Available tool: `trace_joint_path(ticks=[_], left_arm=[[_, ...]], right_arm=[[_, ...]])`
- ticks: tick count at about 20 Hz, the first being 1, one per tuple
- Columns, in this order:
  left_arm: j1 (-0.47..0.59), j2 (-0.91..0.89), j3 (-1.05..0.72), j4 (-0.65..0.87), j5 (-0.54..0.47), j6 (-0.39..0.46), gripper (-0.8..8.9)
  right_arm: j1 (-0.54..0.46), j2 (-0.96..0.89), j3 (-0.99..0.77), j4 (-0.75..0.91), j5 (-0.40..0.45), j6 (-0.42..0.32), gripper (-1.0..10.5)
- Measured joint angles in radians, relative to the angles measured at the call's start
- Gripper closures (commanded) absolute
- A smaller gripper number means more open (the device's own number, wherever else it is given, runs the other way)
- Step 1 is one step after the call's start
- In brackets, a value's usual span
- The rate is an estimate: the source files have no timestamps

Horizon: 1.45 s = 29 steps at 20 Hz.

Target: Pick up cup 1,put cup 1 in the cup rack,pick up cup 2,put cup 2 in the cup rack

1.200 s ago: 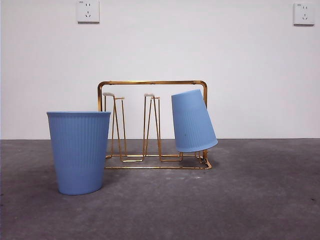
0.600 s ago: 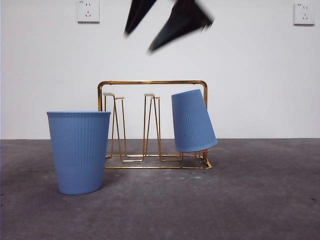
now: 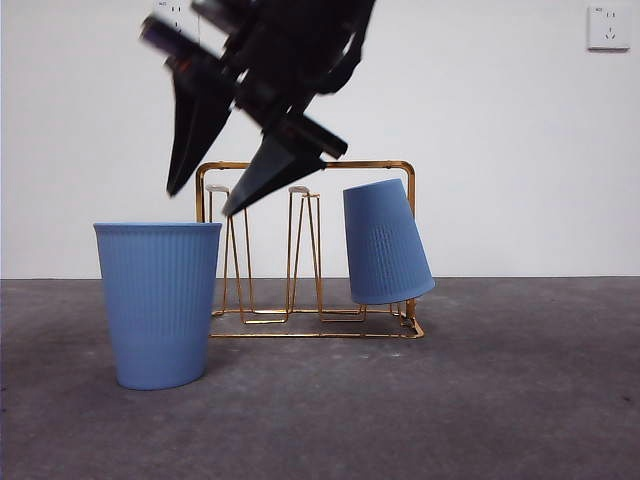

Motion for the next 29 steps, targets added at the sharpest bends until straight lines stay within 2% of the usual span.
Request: trace_joint_path(ticks=[3,10,11,14,15,23,29], left_arm=[[0.0,0.001,0.0,0.0,0.031,0.0,3.46],[-0.002,0.001,0.0,0.0,0.063,0.0,3.46],[-0.002,0.001,0.0,0.0,0.078,0.0,3.46],[-0.002,0.003,0.0,0.001,0.122,0.0,3.46],[-0.002,0.005,0.0,0.003,0.138,0.0,3.46],[-0.002,0.01,-0.001,0.105,0.283,0.0,3.46],[-0.002,0.01,-0.001,0.228,0.368,0.0,3.45]], right_arm=[[0.01,0.024,0.0,-0.003,0.048,0.0,6.9],[0.008,0.083,0.0,0.005,0.054,0.015,7.0],[0.007,0.095,0.0,0.007,0.054,0.016,7.3],[0.009,0.119,0.0,0.014,0.054,0.018,9.4],[0.01,0.123,0.0,0.019,0.054,0.018,9.6],[0.012,0.092,0.0,0.035,0.074,0.014,9.6],[0.012,-0.111,0.0,0.01,0.132,-0.024,9.6]])
